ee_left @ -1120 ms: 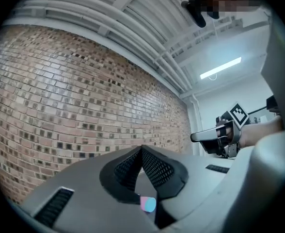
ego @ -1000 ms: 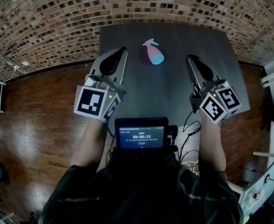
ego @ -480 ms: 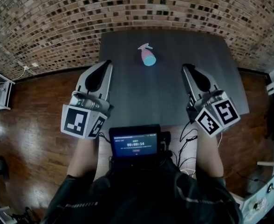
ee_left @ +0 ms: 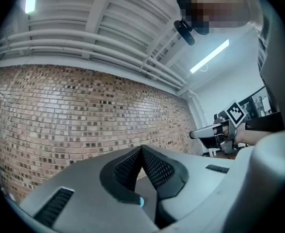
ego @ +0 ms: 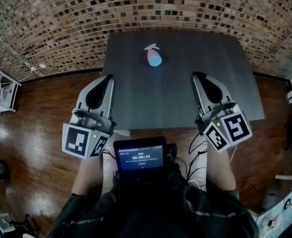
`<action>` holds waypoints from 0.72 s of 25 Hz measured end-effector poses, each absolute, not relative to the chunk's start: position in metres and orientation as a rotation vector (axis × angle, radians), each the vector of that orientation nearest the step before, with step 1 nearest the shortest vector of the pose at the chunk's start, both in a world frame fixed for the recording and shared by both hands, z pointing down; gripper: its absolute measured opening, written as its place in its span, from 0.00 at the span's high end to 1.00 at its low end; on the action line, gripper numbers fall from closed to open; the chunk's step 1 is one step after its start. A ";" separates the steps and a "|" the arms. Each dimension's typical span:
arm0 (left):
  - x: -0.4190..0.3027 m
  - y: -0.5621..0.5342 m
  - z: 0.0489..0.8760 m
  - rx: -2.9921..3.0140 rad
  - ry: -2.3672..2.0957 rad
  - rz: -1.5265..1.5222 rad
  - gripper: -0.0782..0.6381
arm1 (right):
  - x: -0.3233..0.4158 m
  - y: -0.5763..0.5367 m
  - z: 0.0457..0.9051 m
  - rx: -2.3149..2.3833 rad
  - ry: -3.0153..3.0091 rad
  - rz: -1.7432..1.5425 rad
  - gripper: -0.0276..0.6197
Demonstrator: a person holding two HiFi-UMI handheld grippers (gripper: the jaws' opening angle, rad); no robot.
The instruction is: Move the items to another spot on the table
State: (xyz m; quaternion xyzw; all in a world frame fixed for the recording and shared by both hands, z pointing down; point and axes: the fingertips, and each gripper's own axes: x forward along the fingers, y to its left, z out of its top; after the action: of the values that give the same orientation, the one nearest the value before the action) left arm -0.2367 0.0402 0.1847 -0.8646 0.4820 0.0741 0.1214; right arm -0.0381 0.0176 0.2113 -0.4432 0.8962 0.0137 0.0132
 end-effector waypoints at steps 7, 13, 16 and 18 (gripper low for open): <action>-0.239 0.043 0.179 -2.520 1.333 0.211 0.89 | -0.040 0.025 0.211 -1.390 2.786 0.051 0.96; -0.246 0.049 0.166 -2.502 1.311 0.275 0.89 | -0.048 0.028 0.210 -1.421 2.784 0.062 0.96; -0.245 0.054 0.165 -2.519 1.306 0.282 0.89 | -0.047 0.031 0.213 -1.440 2.786 0.057 0.96; -0.245 0.056 0.169 -2.550 1.315 0.287 0.89 | -0.044 0.033 0.216 -1.459 2.777 0.040 0.96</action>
State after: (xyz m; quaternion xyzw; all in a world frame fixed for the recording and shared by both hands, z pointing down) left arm -0.2454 0.0563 0.1693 -0.8771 0.4521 0.0988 0.1288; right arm -0.0442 0.0328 0.2162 -0.4649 0.8853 0.0127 0.0022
